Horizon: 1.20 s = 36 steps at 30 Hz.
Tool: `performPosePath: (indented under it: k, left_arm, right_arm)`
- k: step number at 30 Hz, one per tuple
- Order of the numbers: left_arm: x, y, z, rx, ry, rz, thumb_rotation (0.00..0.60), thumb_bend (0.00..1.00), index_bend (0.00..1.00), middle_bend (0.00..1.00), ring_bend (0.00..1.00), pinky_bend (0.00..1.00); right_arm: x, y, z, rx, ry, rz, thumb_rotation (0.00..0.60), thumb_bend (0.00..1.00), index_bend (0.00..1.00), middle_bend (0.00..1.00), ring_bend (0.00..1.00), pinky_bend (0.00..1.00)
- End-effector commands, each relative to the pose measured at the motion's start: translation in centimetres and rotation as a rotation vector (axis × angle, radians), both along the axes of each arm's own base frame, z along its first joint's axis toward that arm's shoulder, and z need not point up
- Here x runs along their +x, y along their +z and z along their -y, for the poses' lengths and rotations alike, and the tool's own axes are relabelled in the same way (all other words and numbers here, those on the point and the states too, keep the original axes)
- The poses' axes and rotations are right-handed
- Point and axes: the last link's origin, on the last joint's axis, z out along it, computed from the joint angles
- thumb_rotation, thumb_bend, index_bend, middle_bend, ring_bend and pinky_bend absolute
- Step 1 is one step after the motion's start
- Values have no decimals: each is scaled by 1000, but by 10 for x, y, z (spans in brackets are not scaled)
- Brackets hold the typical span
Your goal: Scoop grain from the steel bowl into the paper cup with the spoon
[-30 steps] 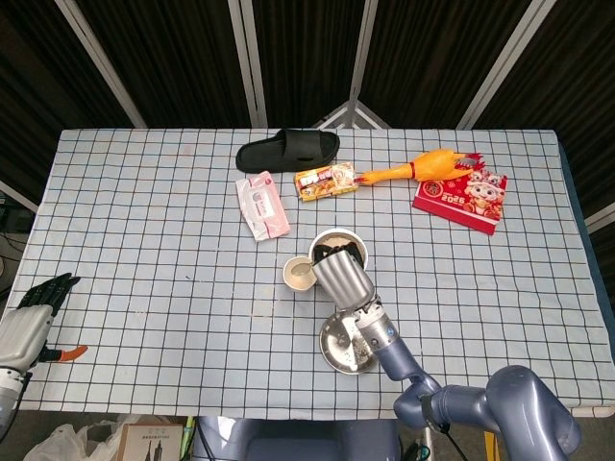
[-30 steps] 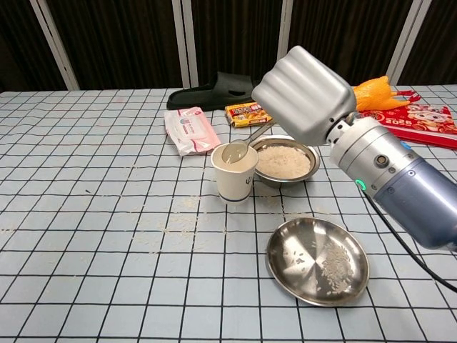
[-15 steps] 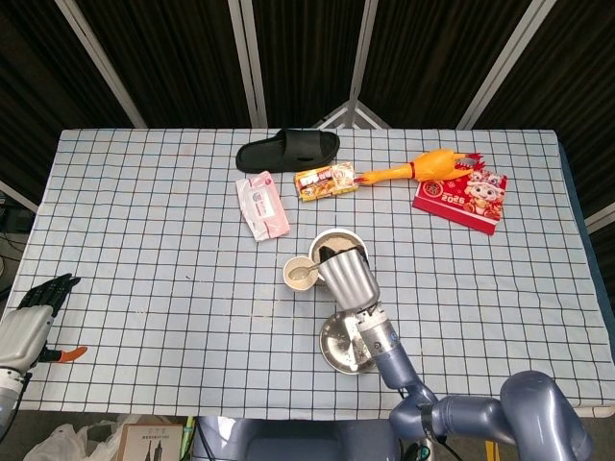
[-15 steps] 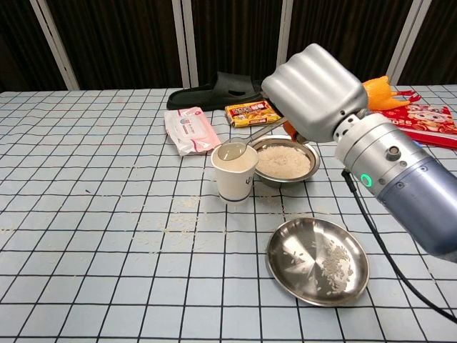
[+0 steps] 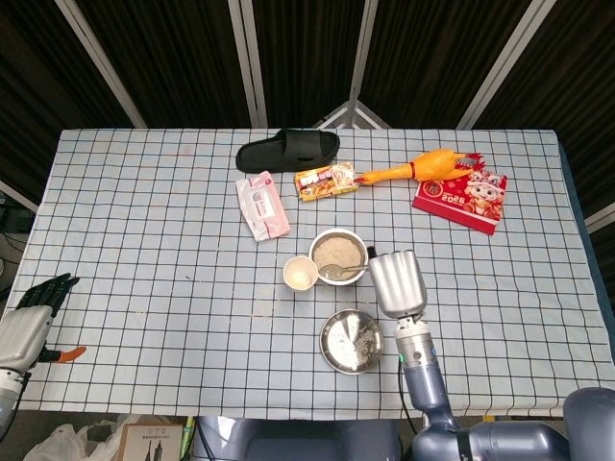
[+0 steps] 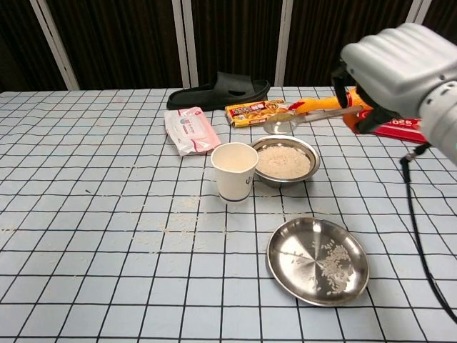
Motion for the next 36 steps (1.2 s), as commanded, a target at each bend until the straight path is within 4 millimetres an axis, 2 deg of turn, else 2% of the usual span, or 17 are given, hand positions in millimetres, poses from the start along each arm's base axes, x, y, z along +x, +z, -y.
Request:
performPosePath:
  k: [1,6,9,16,25,28,32,36]
  left_arm:
    - [0,0,0,6,-2,-4,600,0,0,0,0,0]
    - [-2,1,1,17,1,-17,600,0,0,0,0,0]
    - [-3,2,0,26,2,-31,600,0,0,0,0,0]
    - [-5,2,-1,40,15,-43,600,0,0,0,0,0]
    - [-5,2,-1,43,21,-54,600,0,0,0,0,0]
    - [-6,2,-2,44,25,-57,600,0,0,0,0,0]
    - [-6,3,-2,44,28,-60,600,0,0,0,0,0]
    - [-6,2,-2,43,29,-63,600,0,0,0,0,0]
  right_arm:
    - [-25,2,-18,50,-80,-20,600,679,750,902,979,1000]
    - [-48,-6,-43,148,-157,-28,600,679,750,903,979,1000]
    - [-54,-10,-54,198,-197,-17,600,679,750,902,979,1000]
    - [-58,-21,-71,266,-206,-25,600,679,750,902,978,1000]
    - [-55,-36,-78,301,-206,-21,600,679,748,903,969,1000]
    - [-56,-42,-79,311,-224,-21,600,647,680,902,961,1000]
    - [-58,-46,-81,319,-240,-29,600,498,505,902,951,1000]
    - [-58,-49,-83,326,-250,-34,600,429,379,902,946,1000]
